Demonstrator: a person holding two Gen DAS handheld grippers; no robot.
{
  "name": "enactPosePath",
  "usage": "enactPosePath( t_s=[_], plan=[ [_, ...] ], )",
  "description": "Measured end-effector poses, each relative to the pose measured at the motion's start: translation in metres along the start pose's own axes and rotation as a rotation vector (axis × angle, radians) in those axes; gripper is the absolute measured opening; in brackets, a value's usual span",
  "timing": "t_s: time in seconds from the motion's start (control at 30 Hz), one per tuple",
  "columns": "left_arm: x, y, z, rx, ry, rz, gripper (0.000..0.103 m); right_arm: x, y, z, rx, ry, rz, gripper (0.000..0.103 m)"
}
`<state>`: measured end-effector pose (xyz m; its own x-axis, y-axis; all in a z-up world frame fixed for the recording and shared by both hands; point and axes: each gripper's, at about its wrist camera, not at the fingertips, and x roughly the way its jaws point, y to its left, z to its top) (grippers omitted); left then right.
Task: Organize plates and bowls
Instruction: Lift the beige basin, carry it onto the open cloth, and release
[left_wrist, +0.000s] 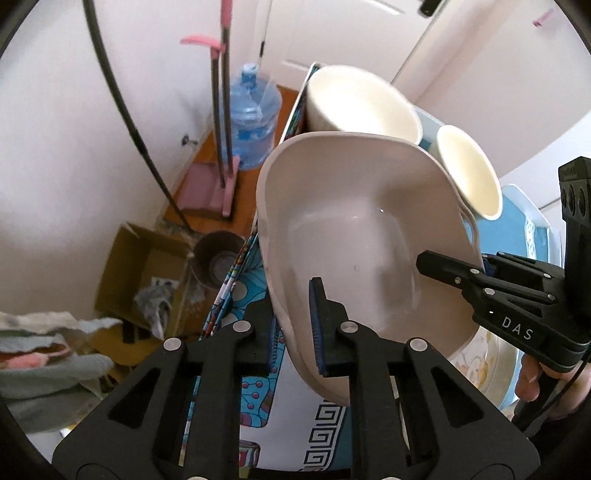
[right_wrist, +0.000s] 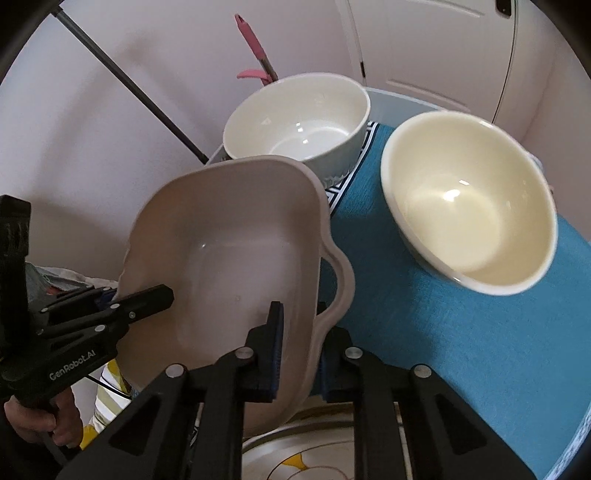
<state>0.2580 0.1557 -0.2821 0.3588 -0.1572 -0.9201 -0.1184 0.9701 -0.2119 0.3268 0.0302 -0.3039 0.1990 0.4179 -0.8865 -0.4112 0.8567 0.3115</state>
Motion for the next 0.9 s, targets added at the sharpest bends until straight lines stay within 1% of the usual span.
enactPosePath(
  t_s=[0.23, 0.3, 0.4, 0.5, 0.67, 0.83, 0.9],
  plan=[
    [-0.047, -0.042, 0.002, 0.085, -0.098, -0.006, 0.013, -0.060, -0.011, -0.021, 0.029, -0.128, -0.006, 0.015],
    [-0.061, -0.061, 0.002, 0.117, -0.124, -0.012, 0.013, -0.081, -0.018, -0.030, 0.046, -0.167, -0.011, 0.015],
    [-0.079, -0.100, -0.002, 0.167, -0.153, -0.034, 0.013, -0.116, -0.035, -0.051, 0.082, -0.222, -0.029, 0.015],
    [-0.086, -0.137, -0.011, 0.182, -0.150, -0.070, 0.013, -0.143, -0.058, -0.076, 0.110, -0.253, -0.058, 0.015],
    [-0.083, -0.208, -0.039, 0.249, -0.132, -0.112, 0.013, -0.184, -0.103, -0.127, 0.188, -0.286, -0.108, 0.015],
    [-0.068, -0.286, -0.066, 0.313, -0.106, -0.176, 0.013, -0.233, -0.159, -0.183, 0.265, -0.307, -0.171, 0.015],
    [-0.058, -0.312, -0.078, 0.334, -0.092, -0.197, 0.013, -0.240, -0.175, -0.199, 0.286, -0.307, -0.193, 0.015]
  ],
)
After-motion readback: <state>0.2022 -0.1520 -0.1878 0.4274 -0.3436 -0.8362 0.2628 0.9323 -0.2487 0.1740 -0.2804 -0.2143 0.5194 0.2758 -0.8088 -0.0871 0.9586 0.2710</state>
